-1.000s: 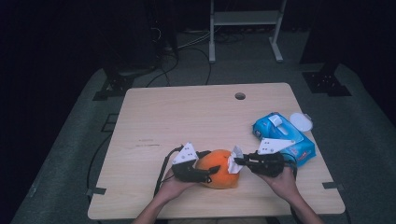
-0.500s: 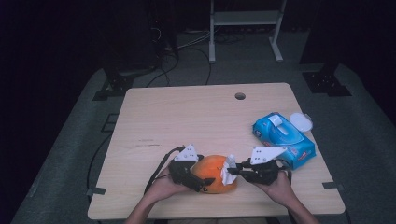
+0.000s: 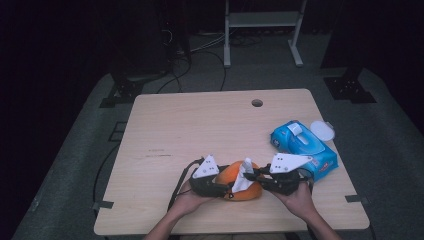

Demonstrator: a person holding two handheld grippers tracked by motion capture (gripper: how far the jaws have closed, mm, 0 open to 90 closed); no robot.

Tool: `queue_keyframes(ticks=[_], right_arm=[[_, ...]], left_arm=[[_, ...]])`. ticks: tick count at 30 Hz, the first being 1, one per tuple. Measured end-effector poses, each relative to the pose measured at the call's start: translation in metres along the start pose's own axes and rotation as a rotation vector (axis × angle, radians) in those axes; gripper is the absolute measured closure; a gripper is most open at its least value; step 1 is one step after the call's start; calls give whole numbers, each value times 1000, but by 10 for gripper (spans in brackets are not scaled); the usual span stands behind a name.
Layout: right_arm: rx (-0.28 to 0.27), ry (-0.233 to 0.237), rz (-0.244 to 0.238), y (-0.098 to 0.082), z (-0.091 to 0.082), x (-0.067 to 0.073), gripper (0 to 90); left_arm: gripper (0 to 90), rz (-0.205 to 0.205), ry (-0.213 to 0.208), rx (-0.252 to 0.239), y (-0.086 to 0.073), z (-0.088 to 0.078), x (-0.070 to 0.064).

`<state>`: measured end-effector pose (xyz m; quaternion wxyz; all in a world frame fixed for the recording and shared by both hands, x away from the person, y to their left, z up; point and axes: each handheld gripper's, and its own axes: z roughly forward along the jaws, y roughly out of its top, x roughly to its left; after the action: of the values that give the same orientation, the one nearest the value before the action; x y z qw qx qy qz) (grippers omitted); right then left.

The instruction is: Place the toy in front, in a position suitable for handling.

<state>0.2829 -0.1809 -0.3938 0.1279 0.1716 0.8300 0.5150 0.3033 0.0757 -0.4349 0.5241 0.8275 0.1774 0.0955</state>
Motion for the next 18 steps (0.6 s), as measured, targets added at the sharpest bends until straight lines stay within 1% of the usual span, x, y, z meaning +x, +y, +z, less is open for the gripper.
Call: queue_keyframes(ticks=[1,2,4,5,6,9,10,13,15,17,18], right_arm=[[-2,3,12,-2,-1,-2,818],[4,-4,19,-4,-2,-4,819],[16,-28,23,-9,-7,-9,819],[18,-34,40,-12,-9,-12,819],[28,-49,52,-17,-12,-15,818],[34,-51,101,-26,-18,-23,818],[38,-51,110,-27,-18,-24,818],[28,-43,107,-25,-16,-21,819],[3,-19,98,-17,-12,-17,819],[-14,3,80,-10,-7,-12,818],[-17,12,63,-6,-5,-8,818]], left_arm=[[417,5,0,6,0,-1,1],[411,14,1,10,-1,-1,1],[400,20,-12,19,-3,-3,2],[394,28,-17,26,-4,-4,3],[387,32,-22,29,-5,-5,4],[376,29,-30,25,-7,-6,5],[372,39,-28,28,-6,-5,4],[362,67,-22,35,-4,-3,2],[361,88,-18,34,-2,-1,-2],[358,128,-12,36,0,1,-7],[356,143,-9,38,1,1,-9]])
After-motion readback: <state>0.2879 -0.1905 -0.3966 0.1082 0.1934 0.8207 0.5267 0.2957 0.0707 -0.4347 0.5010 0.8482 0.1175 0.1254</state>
